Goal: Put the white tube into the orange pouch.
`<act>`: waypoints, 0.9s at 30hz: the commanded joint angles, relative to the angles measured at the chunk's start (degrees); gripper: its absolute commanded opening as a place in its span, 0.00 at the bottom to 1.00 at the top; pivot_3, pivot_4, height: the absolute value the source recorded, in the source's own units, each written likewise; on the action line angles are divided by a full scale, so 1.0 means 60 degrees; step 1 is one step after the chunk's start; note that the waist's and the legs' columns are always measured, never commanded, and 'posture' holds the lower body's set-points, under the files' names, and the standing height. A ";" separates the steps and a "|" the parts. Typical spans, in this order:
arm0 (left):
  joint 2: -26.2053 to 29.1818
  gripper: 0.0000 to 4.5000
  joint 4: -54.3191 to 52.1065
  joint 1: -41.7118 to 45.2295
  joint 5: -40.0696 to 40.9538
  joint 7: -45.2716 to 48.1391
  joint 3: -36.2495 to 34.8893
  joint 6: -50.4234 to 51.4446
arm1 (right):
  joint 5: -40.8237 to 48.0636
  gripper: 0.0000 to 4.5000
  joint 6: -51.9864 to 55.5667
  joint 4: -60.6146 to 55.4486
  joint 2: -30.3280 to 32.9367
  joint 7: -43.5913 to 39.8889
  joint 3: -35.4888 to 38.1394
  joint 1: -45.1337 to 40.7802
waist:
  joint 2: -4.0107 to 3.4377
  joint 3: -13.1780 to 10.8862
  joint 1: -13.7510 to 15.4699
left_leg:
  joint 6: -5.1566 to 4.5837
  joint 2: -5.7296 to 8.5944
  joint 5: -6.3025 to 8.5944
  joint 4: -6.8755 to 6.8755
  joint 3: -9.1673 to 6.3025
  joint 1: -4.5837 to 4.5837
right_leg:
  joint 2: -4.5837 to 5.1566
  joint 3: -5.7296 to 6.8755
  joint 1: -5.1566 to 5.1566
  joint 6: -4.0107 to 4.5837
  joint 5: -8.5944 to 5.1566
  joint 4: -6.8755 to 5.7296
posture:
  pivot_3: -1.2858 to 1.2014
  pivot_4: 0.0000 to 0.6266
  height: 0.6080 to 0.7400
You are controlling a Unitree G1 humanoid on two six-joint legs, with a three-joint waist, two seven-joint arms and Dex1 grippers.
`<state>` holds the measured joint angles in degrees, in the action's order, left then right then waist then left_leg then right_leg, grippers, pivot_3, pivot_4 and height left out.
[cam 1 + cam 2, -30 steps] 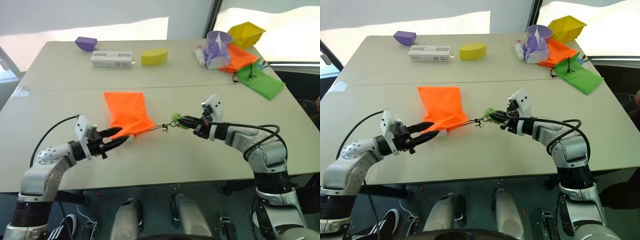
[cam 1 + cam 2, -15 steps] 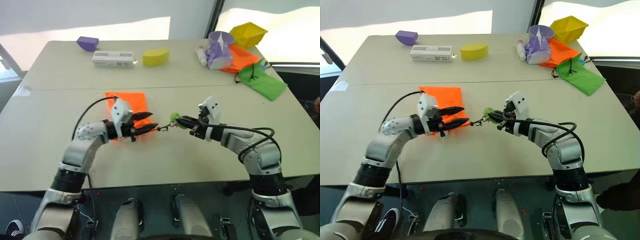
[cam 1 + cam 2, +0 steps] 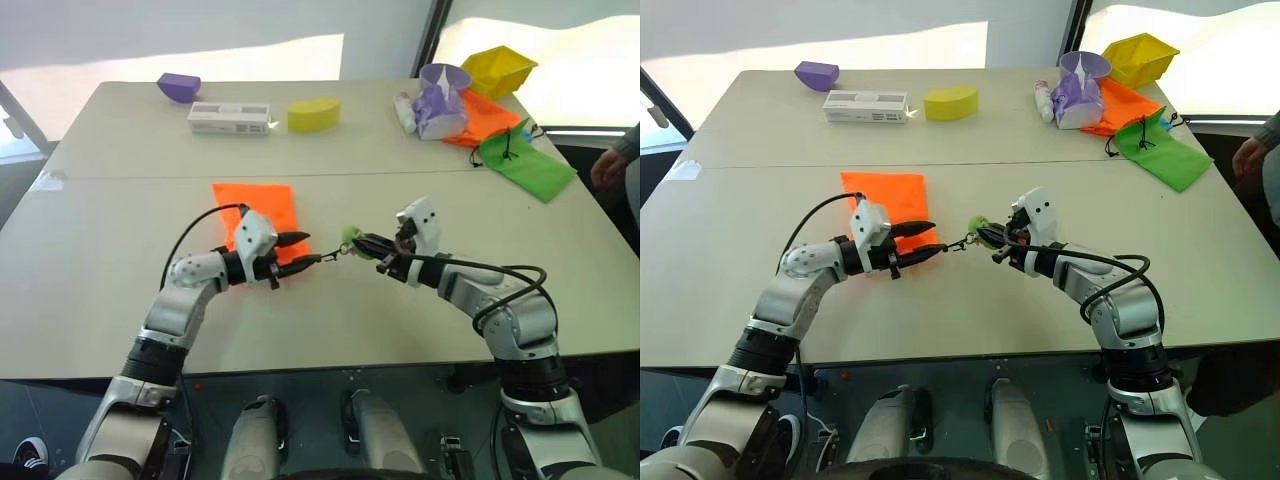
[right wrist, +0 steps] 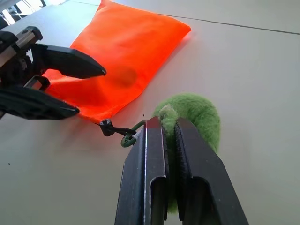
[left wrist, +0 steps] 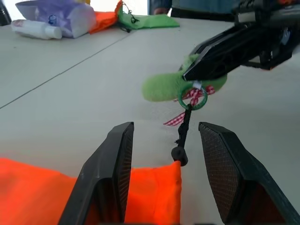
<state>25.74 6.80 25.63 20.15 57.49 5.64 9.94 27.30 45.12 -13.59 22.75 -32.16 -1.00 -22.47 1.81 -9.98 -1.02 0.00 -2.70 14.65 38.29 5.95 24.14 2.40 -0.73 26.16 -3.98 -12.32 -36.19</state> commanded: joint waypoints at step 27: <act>-0.0687 0.52 0.6611 0.4521 -0.2489 0.3770 0.1607 -0.2897 | -0.0426 0.00 -0.0709 -0.0107 -0.0370 0.0313 -0.0282 -0.0314 | 0.0000 0.0000 0.0027 | -0.0004 0.0014 -0.0002 0.0007 -0.0001 0.0025 | -0.0011 0.0008 0.0008 -0.0002 0.0000 0.0001 | 0.52 0.24 1.00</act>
<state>22.11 45.42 51.03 5.59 78.87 15.03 -6.78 24.75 42.03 -12.51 20.98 -30.49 -3.03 -23.92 1.81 -9.98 -0.86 -0.02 -2.61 14.63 38.33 5.94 24.29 2.35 -0.68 26.20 -4.00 -12.32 -36.17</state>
